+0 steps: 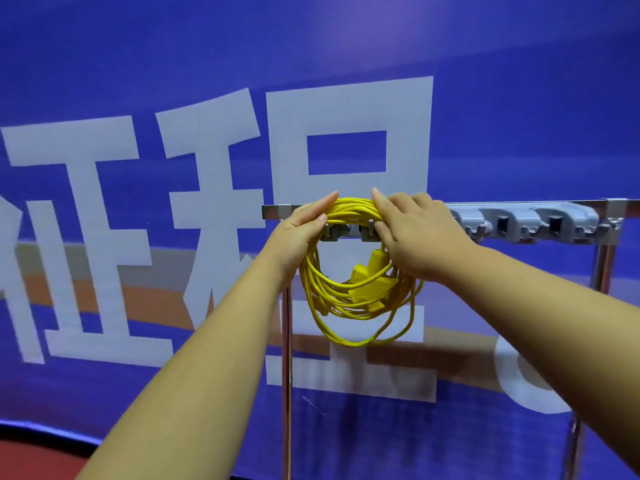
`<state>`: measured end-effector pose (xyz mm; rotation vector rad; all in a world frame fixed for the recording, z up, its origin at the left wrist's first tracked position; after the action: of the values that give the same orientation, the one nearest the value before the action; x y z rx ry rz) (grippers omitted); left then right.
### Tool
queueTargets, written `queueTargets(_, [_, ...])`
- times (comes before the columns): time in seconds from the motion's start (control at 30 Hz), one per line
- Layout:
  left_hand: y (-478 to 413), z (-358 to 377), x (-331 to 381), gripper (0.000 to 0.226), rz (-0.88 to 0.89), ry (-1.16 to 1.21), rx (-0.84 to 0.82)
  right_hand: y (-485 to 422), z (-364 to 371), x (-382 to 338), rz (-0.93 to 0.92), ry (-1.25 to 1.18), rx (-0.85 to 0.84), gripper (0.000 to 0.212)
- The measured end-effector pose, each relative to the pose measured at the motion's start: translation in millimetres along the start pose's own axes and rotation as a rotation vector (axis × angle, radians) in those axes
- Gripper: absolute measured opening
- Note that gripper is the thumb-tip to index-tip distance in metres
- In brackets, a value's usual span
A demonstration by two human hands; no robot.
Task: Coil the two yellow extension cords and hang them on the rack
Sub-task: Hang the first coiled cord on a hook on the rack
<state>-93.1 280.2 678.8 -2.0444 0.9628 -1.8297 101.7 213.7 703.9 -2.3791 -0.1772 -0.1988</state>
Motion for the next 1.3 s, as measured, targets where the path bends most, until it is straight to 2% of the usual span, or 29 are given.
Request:
queueTargets(0.37, [15, -21, 0, 0.027, 0.099, -0.053, 0.188, 11, -11, -1, 0.082, -0.189, 0.055, 0.059])
queueTargets(0.67, [28, -22, 10, 0.03, 0.097, -0.133, 0.211, 23, -25, -4, 0.114, -0.288, 0.076, 0.069])
queueTargets(0.83, [58, -22, 13, 0.029, 0.118, -0.264, 0.33, 54, -31, -4, 0.139, -0.41, 0.152, 0.063])
queueTargets(1.0, [115, -1, -4, 0.024, 0.037, -0.184, 0.418, 103, -26, -4, 0.175, -0.505, 0.181, 0.066])
queueTargets(1.13, [158, 40, -36, 0.016, -0.061, -0.123, 0.344, 149, -12, -4, 0.228, -0.582, 0.169, 0.074])
queueTargets(1.3, [201, 116, -116, 0.015, -0.292, -0.149, 0.07, 226, 48, 1, 0.296, -0.591, 0.05, 0.071])
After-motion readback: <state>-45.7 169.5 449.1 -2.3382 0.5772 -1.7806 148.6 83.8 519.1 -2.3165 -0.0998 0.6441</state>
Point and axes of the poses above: each hand's wrist, its own y-axis away from the middle knuckle, its own z-axis out of the palm, x = y × z, the point moved 7 cm from there along -y, towards the middle knuckle, and after that the axes turned 1 degree about -z, right-handed, at the moved point
